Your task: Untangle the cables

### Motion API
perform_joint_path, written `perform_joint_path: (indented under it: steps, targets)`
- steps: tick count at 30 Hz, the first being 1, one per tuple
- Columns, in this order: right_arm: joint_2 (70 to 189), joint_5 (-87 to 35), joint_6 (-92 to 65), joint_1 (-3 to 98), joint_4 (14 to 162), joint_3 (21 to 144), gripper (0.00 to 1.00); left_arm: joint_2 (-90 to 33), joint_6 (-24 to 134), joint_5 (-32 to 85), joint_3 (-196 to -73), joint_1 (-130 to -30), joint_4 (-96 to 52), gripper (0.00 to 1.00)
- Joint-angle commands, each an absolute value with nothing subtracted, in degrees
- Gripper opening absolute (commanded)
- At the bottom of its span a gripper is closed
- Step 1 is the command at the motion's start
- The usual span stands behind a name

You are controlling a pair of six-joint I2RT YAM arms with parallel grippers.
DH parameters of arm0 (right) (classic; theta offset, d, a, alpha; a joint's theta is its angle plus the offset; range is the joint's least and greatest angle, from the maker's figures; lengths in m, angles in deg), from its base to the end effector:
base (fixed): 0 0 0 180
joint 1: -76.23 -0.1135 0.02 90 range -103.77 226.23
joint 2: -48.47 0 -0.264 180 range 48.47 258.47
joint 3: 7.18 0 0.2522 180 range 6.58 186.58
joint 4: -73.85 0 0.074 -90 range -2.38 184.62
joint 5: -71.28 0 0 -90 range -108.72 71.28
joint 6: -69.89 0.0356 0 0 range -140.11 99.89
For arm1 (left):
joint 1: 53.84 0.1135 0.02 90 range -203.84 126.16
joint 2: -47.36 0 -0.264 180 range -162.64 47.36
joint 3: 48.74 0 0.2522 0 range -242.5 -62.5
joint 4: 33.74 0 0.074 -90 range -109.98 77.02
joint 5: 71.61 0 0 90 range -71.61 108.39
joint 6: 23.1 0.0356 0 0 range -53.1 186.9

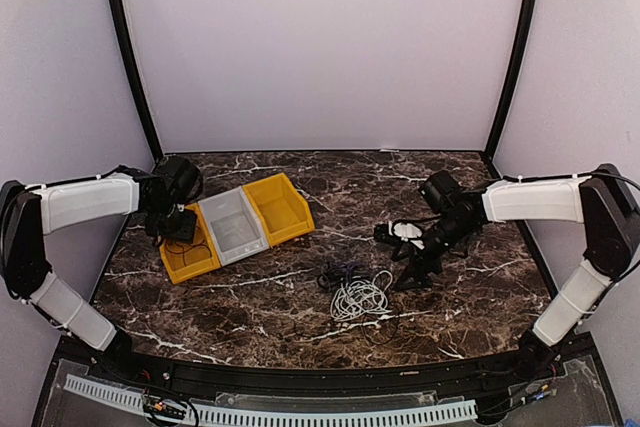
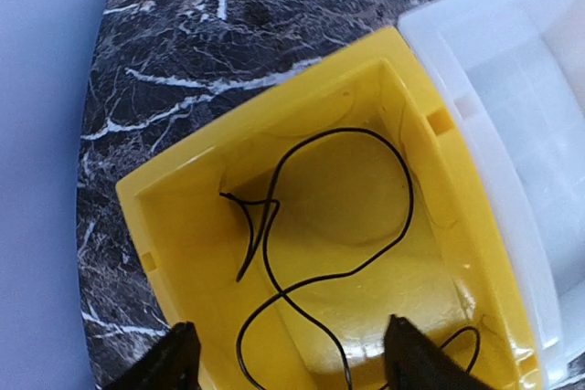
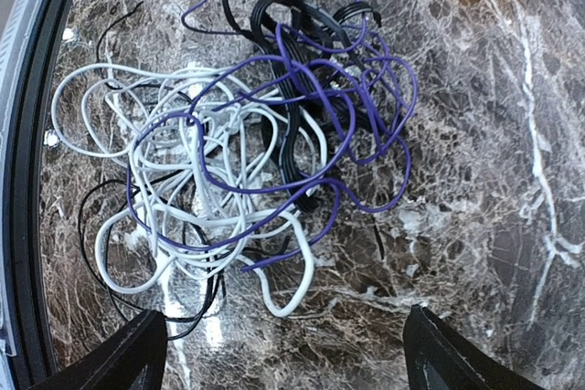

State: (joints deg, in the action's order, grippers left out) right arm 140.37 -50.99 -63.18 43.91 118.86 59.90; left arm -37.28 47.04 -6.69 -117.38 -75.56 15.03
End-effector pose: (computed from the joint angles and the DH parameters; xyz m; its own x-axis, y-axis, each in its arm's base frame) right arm 0.2379 0.1730 0.1738 -0.1645 -0.7874 -0.5941 -0.9856 0.1074 0.1306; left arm 0.2685 -0.0907 0.2107 -0.8472 0.0063 -0.5312 -0.1281 0.9680 0.2158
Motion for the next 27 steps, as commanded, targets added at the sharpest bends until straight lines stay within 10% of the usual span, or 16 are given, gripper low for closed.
perform_joint_path:
  steps: [1, 10, 21, 27]
  targets:
    - [137.02, -50.36, -64.39, 43.93, 122.86, 65.06, 0.91, -32.9, 47.59, -7.79, -121.15, -75.64, 20.14, 0.88]
    - [131.2, -48.88, -62.7, 45.91, 127.05, 73.68, 0.93, -30.61, 44.29, -20.73, -129.21, -75.68, 34.78, 0.99]
    - [123.45, -40.42, -47.75, 50.54, 112.47, 74.69, 0.99, -21.44, 55.56, -1.25, -131.94, -80.43, 11.43, 0.99]
    - [120.4, -41.89, -44.77, 54.72, 112.24, 75.04, 0.99, -22.8, 60.5, -26.55, -134.01, -87.89, -4.1, 0.99]
